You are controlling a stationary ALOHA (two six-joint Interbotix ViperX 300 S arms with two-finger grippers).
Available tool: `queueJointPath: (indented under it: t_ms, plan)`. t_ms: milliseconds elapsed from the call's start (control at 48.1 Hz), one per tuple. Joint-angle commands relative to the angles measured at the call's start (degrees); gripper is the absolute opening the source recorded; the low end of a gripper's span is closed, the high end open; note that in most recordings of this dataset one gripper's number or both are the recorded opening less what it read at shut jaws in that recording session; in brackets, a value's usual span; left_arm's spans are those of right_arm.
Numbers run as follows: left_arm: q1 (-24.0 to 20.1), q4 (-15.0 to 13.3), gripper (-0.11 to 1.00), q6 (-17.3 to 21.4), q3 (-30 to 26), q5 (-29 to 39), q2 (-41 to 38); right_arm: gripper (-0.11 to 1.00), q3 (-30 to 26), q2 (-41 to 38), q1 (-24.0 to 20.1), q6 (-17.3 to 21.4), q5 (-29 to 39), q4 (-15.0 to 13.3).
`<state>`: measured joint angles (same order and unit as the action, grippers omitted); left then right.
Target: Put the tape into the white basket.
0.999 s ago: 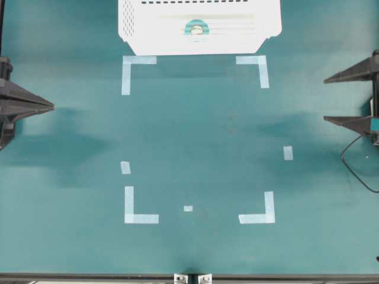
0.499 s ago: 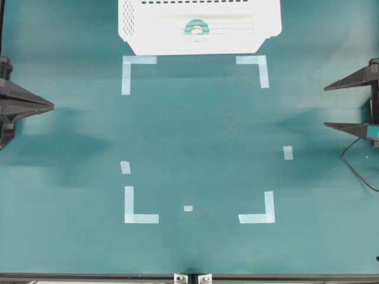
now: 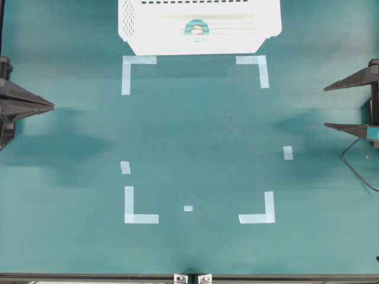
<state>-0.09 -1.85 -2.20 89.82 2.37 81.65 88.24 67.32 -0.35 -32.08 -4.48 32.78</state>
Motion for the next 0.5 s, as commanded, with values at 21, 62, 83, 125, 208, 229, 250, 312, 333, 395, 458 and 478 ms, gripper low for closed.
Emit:
queueJointPath:
  t_ms: [21,62,83,125,208,229,250,312,333,395,458,478]
  plan:
    - [-0.09,0.00,-0.11,0.00,-0.79,-0.26,-0.44,0.99,-1.23,-0.44,-0.09,0.62,-0.09,-0.09]
    - [-0.09,0.00,-0.11,0.00,-0.79,-0.26,-0.44,0.99,-1.14,-0.44,-0.09,1.14,-0.09,-0.09]
    - [-0.09,0.00,-0.11,0.09,-0.79,-0.26,-0.44,0.99,-1.14,-0.35,-0.09,1.58,-0.18,-0.09]
    - [-0.18,0.00,-0.11,0.09,-0.79,-0.26,-0.44,0.99,-0.97,-0.35,-0.09,2.55,-0.18,-0.09]
    - [-0.09,0.00,-0.11,0.09,-0.79,-0.26,-0.44,0.99,-0.53,-0.35,-0.09,4.75,-0.35,-0.18]
    - [-0.09,0.00,-0.11,0.09,-0.79,-0.26,-0.44,0.99,-0.35,-0.35,-0.09,5.10,-0.44,-0.18]
    - [-0.09,0.00,-0.11,0.00,-0.79,-0.26,-0.44,0.99,-0.26,-0.35,-0.09,5.27,-0.53,-0.18]
    - [-0.09,0.00,-0.11,0.00,-0.79,-0.26,-0.44,0.99,-0.09,-0.35,-0.09,5.63,-0.97,-0.79]
    - [-0.09,0.00,-0.11,0.00,-0.79,-0.26,-0.44,0.99,0.00,-0.44,-0.09,5.63,-1.05,-1.14]
    - [-0.09,0.00,-0.11,0.00,-0.79,-0.26,-0.44,0.99,0.00,-0.35,-0.09,5.89,-1.14,-2.64]
    - [-0.18,0.00,-0.11,0.09,-0.70,-0.26,-0.44,0.99,0.00,-0.35,-0.09,6.06,-0.97,-3.69]
    - [-0.09,0.00,-0.11,0.00,-0.79,-0.26,-0.44,0.99,0.09,-0.35,-0.09,6.06,-0.97,-3.96]
